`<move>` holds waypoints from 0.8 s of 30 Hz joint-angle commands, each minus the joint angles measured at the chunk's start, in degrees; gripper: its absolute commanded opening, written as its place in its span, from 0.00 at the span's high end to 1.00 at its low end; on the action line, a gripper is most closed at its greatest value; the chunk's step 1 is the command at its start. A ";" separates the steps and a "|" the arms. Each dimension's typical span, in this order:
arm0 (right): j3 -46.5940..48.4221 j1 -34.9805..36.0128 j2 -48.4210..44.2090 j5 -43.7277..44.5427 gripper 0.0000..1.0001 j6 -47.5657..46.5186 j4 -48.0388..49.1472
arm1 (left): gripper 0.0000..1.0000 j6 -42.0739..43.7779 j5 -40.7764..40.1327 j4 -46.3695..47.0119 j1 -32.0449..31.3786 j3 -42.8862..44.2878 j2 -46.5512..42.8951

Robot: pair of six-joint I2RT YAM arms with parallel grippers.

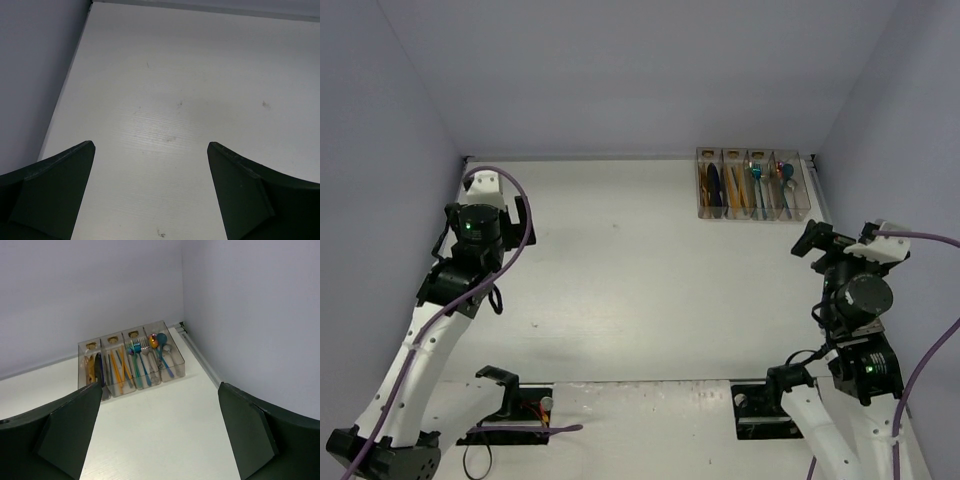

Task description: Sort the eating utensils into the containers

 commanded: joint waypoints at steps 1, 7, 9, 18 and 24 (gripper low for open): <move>-2.79 0.01 -2.20 2.07 0.00 -2.06 0.15 | 0.06 0.91 -1.79 5.13 -0.19 -3.91 -4.76; -4.51 -0.02 -2.19 0.17 0.00 -1.05 0.66 | 0.06 1.67 -3.53 11.27 -0.19 -11.79 -9.60; -4.76 -0.02 -2.12 0.11 0.00 -0.79 1.00 | 0.06 1.59 -3.62 12.46 -0.16 -12.90 -9.71; -6.23 -0.02 -3.28 0.24 0.00 -0.39 1.64 | 0.06 0.88 -1.81 12.97 0.52 -12.92 -6.82; -6.36 0.00 -3.70 -0.57 0.00 -0.79 1.64 | 0.06 1.15 -1.25 13.32 0.54 -12.98 -6.45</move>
